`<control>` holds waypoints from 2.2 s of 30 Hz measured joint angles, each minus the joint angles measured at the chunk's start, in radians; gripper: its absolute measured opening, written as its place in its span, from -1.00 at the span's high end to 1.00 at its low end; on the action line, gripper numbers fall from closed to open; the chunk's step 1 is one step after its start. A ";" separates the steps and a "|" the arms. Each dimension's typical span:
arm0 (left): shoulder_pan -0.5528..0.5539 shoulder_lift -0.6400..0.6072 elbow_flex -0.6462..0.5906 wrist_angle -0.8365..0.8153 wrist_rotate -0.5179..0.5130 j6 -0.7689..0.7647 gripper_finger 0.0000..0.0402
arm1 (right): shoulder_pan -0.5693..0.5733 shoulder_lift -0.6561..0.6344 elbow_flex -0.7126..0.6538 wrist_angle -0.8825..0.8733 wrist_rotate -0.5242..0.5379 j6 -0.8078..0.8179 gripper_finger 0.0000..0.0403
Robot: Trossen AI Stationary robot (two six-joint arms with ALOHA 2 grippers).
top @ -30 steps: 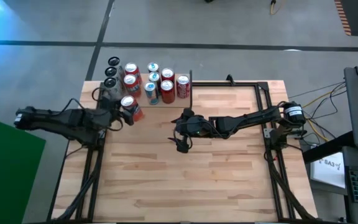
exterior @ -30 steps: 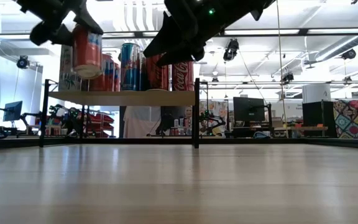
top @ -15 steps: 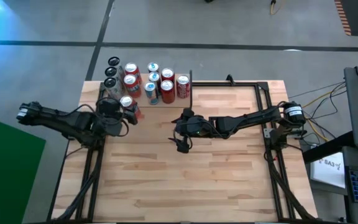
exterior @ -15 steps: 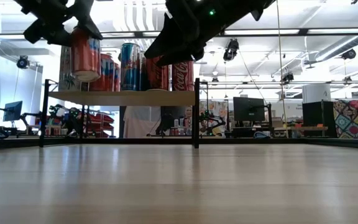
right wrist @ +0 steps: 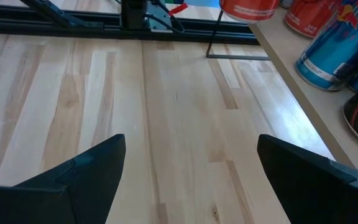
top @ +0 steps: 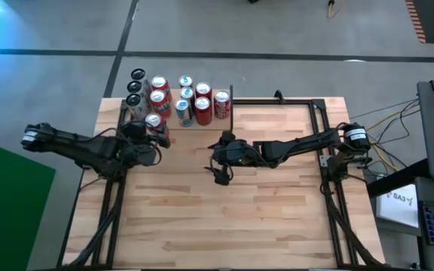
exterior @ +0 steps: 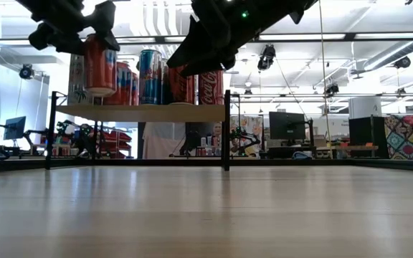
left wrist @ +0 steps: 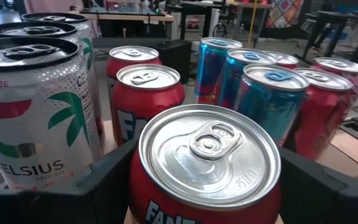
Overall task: Place canned beverage on shelf
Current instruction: Put the red soda can on the shelf aligned with the other red soda cans
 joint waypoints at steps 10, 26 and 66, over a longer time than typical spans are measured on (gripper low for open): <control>0.067 0.057 0.000 0.034 0.003 0.003 -0.46 | 0.000 0.000 0.000 -0.003 0.000 0.005 -0.76; 0.127 0.092 0.000 0.065 0.002 0.004 -0.46 | 0.000 0.000 0.000 -0.011 0.003 0.007 -0.76; 0.202 0.122 0.000 0.122 0.003 0.026 -0.57 | 0.000 0.000 0.000 -0.013 0.003 0.010 -0.76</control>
